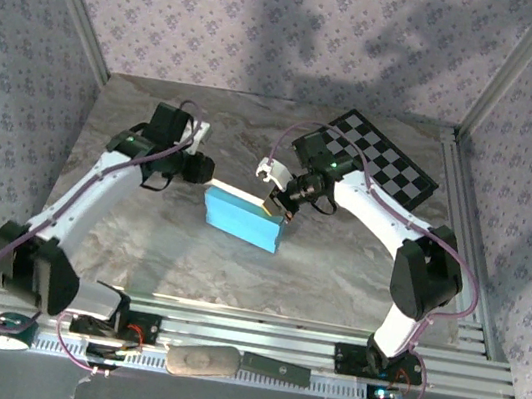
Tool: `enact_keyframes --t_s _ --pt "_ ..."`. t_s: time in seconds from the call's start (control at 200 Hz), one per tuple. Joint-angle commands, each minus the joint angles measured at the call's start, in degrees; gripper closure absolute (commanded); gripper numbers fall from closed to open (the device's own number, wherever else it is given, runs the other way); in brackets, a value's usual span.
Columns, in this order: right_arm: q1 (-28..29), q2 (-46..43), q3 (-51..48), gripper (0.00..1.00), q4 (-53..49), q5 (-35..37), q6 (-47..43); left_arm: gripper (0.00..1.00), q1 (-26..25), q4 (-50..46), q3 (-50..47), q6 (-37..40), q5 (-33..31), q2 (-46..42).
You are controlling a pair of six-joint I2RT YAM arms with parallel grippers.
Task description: Fold the paper box
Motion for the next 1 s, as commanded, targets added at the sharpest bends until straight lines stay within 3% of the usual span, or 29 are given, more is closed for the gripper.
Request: enact_keyframes --t_s 0.0,0.115,0.295,0.705,0.855,0.999 --pt "0.2 0.7 1.6 1.00 -1.8 0.4 -1.4 0.63 1.0 -2.4 2.6 6.7 2.8 1.8" --pt "0.2 0.7 1.5 1.00 -1.8 0.4 -1.4 0.64 1.7 -3.7 4.1 9.0 6.9 3.9" --pt "0.2 1.0 1.4 1.00 -1.8 0.2 -1.6 0.59 1.6 -3.3 3.1 9.6 8.2 4.5" --pt "0.3 0.9 0.9 1.00 -1.4 0.4 -1.4 0.56 0.0 -3.4 3.3 9.2 5.1 7.8" --pt "0.4 0.8 0.9 1.00 -1.5 0.5 -1.5 0.61 -0.6 -2.7 3.0 8.3 5.2 7.6" --pt "0.5 0.9 0.9 1.00 -1.4 0.8 -1.4 0.73 -0.8 -3.2 3.0 7.6 4.8 7.3"
